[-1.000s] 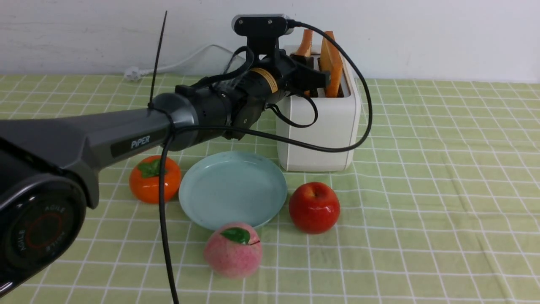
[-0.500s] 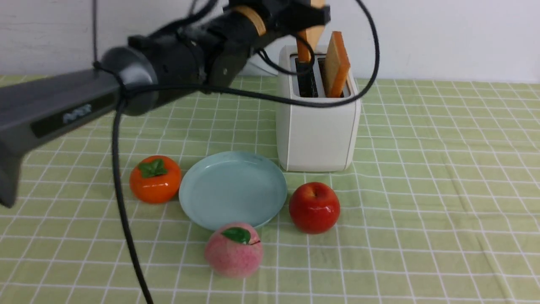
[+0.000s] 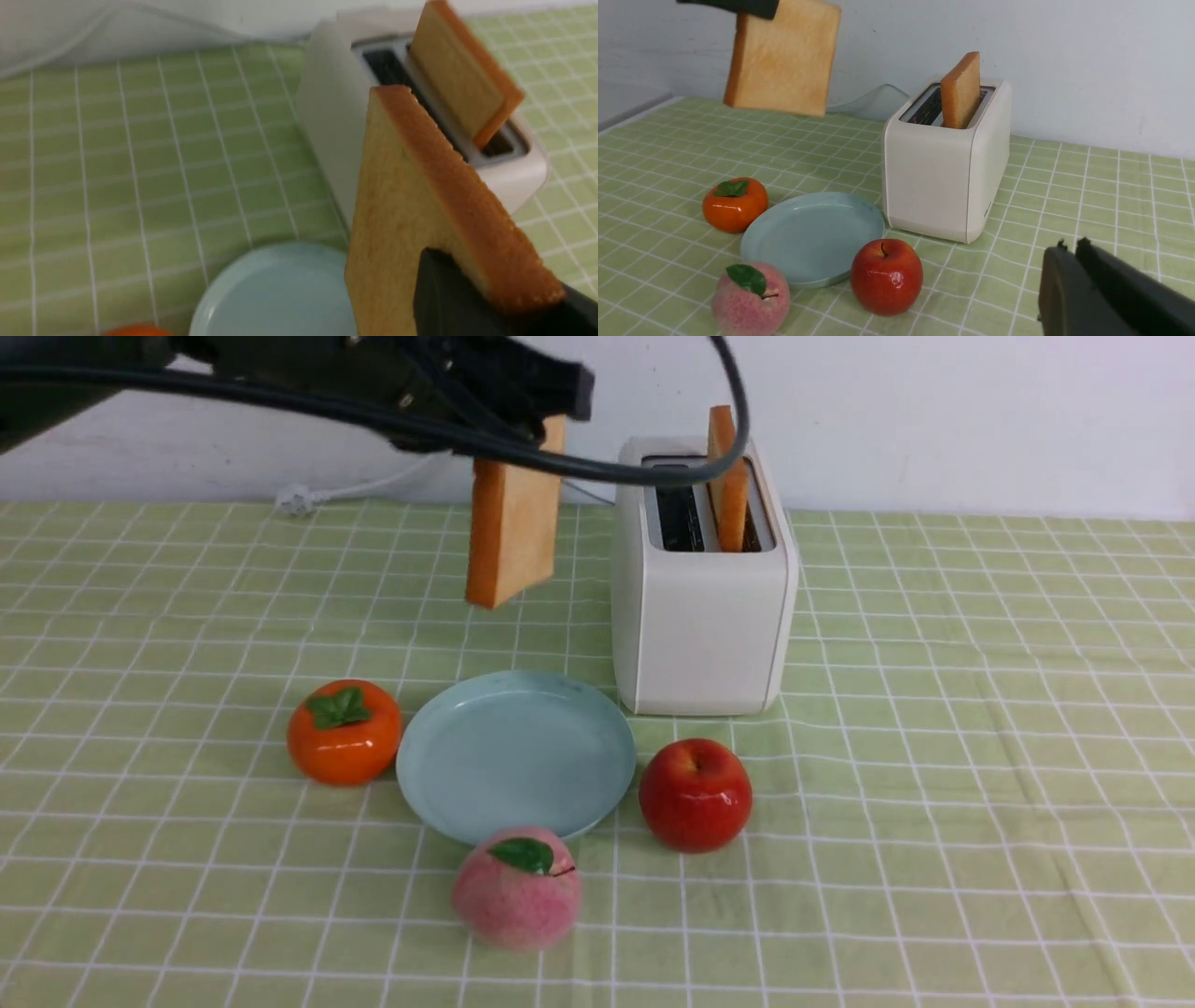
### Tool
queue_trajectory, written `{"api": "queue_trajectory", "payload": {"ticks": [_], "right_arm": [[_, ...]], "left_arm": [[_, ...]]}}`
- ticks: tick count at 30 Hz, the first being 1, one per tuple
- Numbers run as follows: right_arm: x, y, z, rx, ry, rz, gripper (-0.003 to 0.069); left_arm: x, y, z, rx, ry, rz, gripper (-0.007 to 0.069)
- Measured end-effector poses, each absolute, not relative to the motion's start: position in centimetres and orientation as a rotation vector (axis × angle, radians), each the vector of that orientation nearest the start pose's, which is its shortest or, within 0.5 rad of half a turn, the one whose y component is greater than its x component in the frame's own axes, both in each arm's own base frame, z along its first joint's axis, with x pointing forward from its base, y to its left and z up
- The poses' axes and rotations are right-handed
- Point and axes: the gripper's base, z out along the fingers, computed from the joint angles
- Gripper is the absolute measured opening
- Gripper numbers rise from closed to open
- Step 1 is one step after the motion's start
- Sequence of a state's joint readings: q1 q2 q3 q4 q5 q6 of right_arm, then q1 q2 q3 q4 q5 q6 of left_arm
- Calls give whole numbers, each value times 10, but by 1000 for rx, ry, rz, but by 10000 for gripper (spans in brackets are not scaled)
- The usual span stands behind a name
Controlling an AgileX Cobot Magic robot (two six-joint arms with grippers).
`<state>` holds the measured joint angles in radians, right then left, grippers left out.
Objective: Take toasted bread from bread machine on green coffee tablecloth place on plate.
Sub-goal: 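Place the slice of bread on the plate with the left gripper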
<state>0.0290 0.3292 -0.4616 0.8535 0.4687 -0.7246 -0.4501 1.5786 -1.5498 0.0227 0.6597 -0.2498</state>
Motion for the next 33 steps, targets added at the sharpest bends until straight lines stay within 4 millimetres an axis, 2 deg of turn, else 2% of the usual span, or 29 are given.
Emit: {"api": "queue_trajectory", "payload": {"ticks": [1, 2, 5, 7, 10, 15, 21, 26, 30, 33], "right_arm": [[69, 33, 318, -227, 1664, 366, 34], [69, 34, 318, -232, 1669, 371, 34], [69, 34, 317, -242, 1679, 378, 34], [68, 35, 317, -245, 1681, 380, 34], [68, 35, 316, -247, 1683, 382, 35], [68, 36, 315, -258, 1694, 390, 36], [68, 36, 315, -259, 1694, 391, 42], [68, 36, 315, -259, 1695, 391, 42], [68, 36, 315, -259, 1695, 391, 46], [68, 36, 315, -259, 1695, 391, 50]], "left_arm": [[330, -155, 386, 222, 2200, -371, 90], [331, -148, 366, 178, 2280, -407, 90], [338, -142, 329, 128, 2400, -496, 90], [345, -148, 302, 167, 2469, -571, 90], [353, -158, 283, 191, 2484, -664, 90], [368, -164, 269, 169, 2424, -702, 90], [377, -163, 269, 129, 2346, -674, 90], [379, -164, 264, 116, 2358, -675, 90], [385, -165, 247, 67, 2398, -669, 90], [386, -163, 245, 59, 2400, -655, 90]]}}
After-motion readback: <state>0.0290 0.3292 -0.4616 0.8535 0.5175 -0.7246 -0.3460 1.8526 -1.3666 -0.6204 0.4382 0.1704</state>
